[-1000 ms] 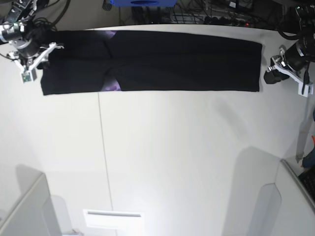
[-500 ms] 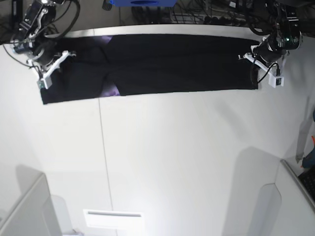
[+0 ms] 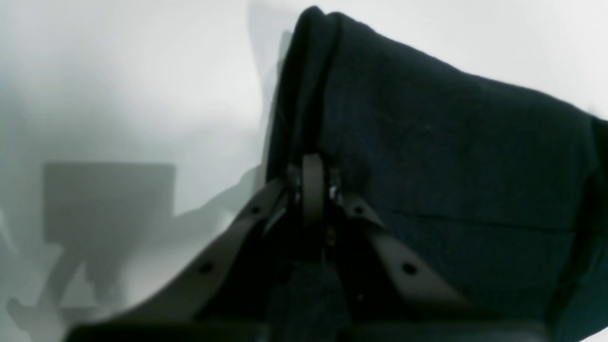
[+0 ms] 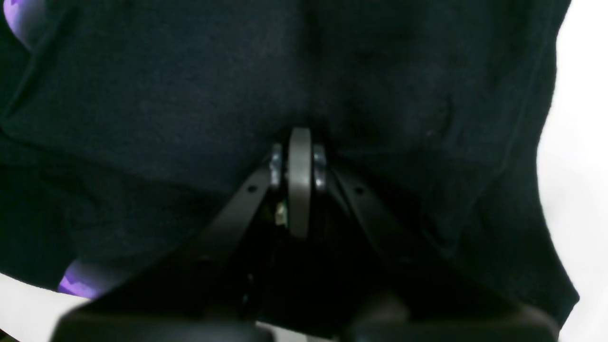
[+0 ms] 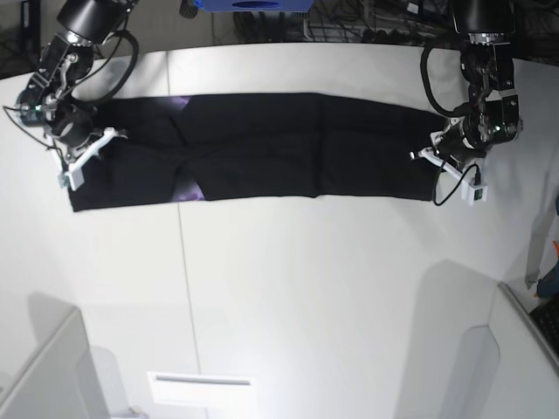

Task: Fold the T-shirt properly
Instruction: 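Grasp both strip ends and pull them apart to straighten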

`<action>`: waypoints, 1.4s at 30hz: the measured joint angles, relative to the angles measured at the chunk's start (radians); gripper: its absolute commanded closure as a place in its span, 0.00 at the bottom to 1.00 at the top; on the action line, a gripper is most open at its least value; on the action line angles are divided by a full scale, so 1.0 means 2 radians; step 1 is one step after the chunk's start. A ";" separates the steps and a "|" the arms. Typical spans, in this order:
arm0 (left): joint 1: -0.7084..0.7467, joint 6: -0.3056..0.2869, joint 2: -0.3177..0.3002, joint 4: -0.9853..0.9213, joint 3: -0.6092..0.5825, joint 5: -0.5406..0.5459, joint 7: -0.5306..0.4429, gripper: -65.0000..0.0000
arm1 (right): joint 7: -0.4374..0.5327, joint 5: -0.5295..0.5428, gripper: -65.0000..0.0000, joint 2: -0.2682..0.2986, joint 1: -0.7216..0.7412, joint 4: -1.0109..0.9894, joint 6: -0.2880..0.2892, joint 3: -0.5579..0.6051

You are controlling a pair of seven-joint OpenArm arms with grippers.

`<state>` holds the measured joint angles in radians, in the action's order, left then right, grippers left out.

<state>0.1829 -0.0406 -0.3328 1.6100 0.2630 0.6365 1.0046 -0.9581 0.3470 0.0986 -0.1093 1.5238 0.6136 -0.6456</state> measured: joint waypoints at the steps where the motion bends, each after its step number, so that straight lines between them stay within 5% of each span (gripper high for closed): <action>1: -0.001 0.000 0.000 0.006 0.004 0.000 0.016 1.00 | -0.003 0.000 1.00 0.000 0.000 0.004 -0.001 0.000; 5: 0.001 -0.006 0.009 0.079 0.071 0.000 0.053 1.00 | -0.021 -0.004 1.00 -0.003 -0.007 0.045 0.000 0.001; 10: -0.007 -0.080 0.016 0.145 0.120 0.000 0.072 1.00 | -0.036 -0.002 1.00 -0.032 -0.009 0.106 0.041 0.000; 16: 0.024 -0.156 0.048 0.141 0.183 -0.001 0.074 1.00 | -0.043 -0.004 1.00 -0.044 -0.043 0.186 0.041 0.000; 21: 0.031 -0.217 0.065 0.084 0.229 -0.008 0.077 0.29 | -0.039 -0.005 1.00 -0.048 -0.070 0.207 0.042 0.016; 23: 0.025 -0.235 0.067 0.056 0.229 -0.006 0.076 0.12 | -0.040 -0.003 1.00 -0.048 -0.073 0.206 0.042 0.024; 25: 0.017 -0.242 0.069 0.031 0.228 -0.004 0.075 0.08 | -0.039 -0.004 1.00 -0.047 -0.073 0.206 0.042 0.032; 30: 0.004 -0.242 0.070 -0.019 0.225 -0.004 0.068 0.08 | -0.039 -0.004 1.00 -0.049 -0.076 0.206 0.042 0.044; 37: 0.005 -0.244 0.067 -0.029 0.141 0.004 0.014 0.12 | -0.039 -0.003 1.00 -0.049 -0.076 0.206 0.042 0.044; 40: 0.001 -0.248 0.065 -0.057 0.137 0.015 -0.003 0.40 | -0.039 -0.004 1.00 -0.049 -0.076 0.206 0.042 0.043; 42: -0.004 -0.249 0.060 -0.082 0.140 0.025 -0.012 0.70 | -0.037 -0.003 1.00 -0.049 -0.076 0.206 0.042 0.043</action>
<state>0.1749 -0.5381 -0.2123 1.4456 0.5426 0.6861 0.9810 -1.0328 0.3405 -0.0002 -0.2607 1.9366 0.6968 -0.5602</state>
